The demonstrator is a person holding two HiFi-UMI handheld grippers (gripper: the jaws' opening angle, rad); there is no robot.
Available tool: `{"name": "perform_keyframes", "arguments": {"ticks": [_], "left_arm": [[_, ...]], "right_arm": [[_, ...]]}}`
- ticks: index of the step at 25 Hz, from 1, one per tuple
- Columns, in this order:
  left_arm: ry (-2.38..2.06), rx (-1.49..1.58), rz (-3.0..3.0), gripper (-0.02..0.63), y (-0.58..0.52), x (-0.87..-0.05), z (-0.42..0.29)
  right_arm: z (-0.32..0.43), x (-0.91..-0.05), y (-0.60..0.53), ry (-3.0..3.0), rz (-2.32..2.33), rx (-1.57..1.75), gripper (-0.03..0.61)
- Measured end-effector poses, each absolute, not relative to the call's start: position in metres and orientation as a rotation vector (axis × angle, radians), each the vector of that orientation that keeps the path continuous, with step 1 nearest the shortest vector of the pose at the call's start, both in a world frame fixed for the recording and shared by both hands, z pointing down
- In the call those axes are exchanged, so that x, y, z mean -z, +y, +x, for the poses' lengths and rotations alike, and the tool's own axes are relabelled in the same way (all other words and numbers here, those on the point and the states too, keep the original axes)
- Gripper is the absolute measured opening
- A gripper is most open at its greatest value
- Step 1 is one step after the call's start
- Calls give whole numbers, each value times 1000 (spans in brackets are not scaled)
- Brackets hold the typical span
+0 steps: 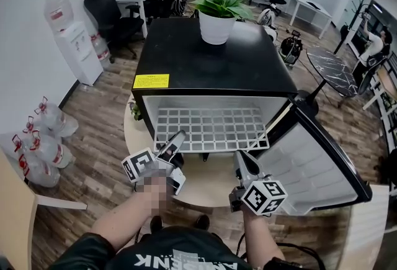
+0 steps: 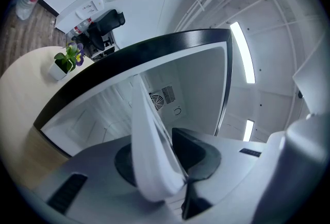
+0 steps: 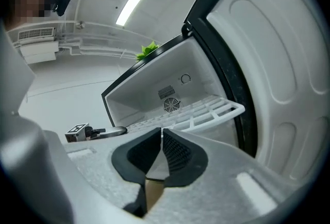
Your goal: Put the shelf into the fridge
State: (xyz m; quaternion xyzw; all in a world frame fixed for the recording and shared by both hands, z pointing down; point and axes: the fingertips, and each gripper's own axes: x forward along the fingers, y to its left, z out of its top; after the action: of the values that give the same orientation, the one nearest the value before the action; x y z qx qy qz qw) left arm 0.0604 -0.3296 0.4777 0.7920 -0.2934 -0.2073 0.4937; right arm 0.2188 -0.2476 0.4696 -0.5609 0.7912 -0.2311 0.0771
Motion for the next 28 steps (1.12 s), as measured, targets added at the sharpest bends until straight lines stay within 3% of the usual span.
{"name": "perform_keyframes", "arguments": {"ticks": [10, 15, 18, 28], "left_arm": [[-760, 490, 1940, 74, -336, -480, 56], [-855, 476, 1977, 120, -328, -485, 48], [-811, 514, 1910, 67, -326, -485, 54], [-832, 510, 1865, 58, -333, -483, 52]], "right_arm": [[216, -469, -255, 2508, -1756, 511, 8], [214, -457, -272, 2513, -1687, 508, 8], [214, -453, -277, 2572, -1710, 437, 6], [203, -480, -250, 2678, -1714, 373, 8]]}}
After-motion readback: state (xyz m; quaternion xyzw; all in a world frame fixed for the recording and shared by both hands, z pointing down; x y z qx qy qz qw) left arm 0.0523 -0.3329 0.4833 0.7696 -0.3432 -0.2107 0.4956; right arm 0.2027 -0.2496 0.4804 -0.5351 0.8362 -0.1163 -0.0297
